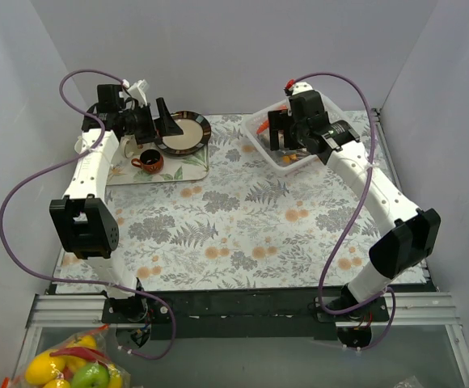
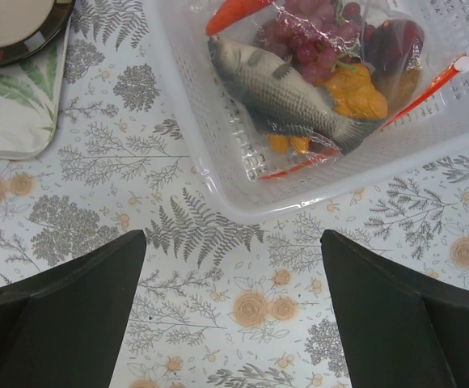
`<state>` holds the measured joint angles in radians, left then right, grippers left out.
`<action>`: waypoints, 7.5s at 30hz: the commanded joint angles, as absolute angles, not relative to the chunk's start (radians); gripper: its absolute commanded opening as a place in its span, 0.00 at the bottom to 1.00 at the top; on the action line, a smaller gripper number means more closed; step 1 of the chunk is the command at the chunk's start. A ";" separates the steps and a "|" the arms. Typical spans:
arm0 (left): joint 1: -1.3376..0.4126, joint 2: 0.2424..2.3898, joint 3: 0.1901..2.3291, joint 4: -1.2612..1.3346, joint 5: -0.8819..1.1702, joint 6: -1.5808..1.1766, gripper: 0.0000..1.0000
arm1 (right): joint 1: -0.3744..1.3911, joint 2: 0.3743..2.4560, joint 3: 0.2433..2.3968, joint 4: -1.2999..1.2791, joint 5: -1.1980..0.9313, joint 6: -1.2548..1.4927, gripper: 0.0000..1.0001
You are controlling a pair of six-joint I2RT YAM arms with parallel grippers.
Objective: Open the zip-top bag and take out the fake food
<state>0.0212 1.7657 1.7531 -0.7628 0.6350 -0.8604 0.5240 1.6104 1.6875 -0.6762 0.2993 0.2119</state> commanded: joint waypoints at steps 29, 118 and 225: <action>0.017 1.724 1.670 -0.735 0.644 -0.844 0.98 | 0.568 1.896 1.522 -0.187 0.293 0.043 0.76; -0.253 1.416 1.052 -0.654 0.991 -0.624 0.98 | 0.937 1.221 0.856 -0.428 0.293 0.612 0.99; 0.322 1.486 1.190 -0.334 1.744 -0.729 0.98 | 1.025 1.621 1.707 -0.195 -0.043 0.331 0.01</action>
